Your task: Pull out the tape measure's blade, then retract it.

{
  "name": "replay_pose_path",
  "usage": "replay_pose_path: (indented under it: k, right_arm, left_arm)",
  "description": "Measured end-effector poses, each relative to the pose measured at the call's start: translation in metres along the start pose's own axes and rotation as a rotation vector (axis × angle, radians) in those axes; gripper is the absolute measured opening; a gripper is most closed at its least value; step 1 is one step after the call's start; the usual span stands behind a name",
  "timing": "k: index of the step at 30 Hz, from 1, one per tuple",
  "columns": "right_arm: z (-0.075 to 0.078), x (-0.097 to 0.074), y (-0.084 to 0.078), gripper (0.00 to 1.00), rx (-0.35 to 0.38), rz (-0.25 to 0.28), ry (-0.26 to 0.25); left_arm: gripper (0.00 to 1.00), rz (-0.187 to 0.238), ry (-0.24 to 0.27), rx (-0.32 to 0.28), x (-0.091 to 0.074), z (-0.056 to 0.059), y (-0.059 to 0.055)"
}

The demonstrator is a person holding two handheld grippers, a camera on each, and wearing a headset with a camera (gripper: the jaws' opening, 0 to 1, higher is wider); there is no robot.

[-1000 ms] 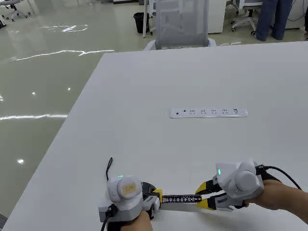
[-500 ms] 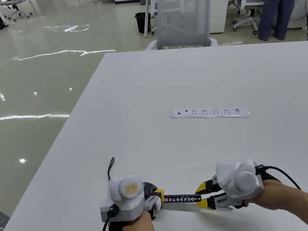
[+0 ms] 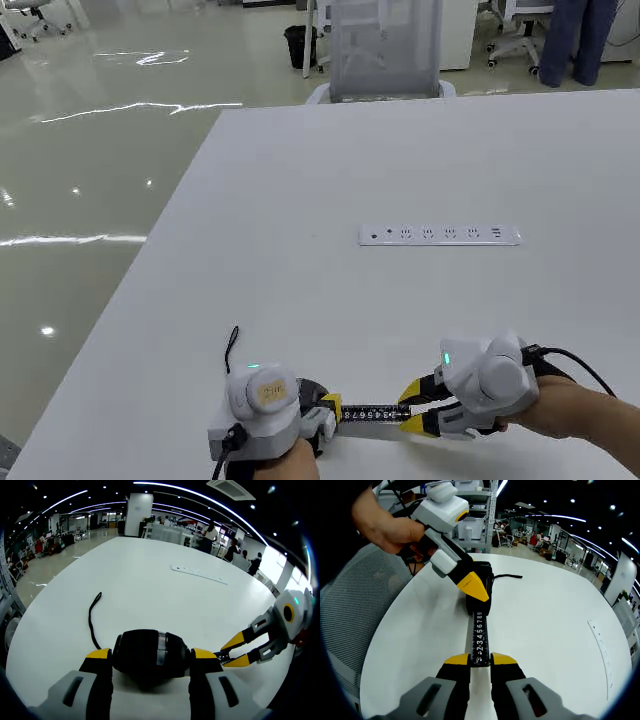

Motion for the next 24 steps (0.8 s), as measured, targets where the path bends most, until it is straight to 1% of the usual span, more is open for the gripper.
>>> replay_pose_path:
  k: [24]
  right_arm:
    - [-0.0018, 0.0053, 0.0039, 0.14, -0.006, -0.001, -0.003]
  left_arm:
    - [0.57, -0.002, -0.003, 0.001, 0.0000, -0.0002, -0.0006]
Point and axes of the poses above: the centre of the closed fingertips' face, and the gripper's own axes: x roughly forward along the fingers, z roughly to its right, y roughly out of its top, the point moved 5 cm from there along -x, roughly backward along the fingers, and after that the axes turned 9 degrees about -y, right-handed, at the moved point
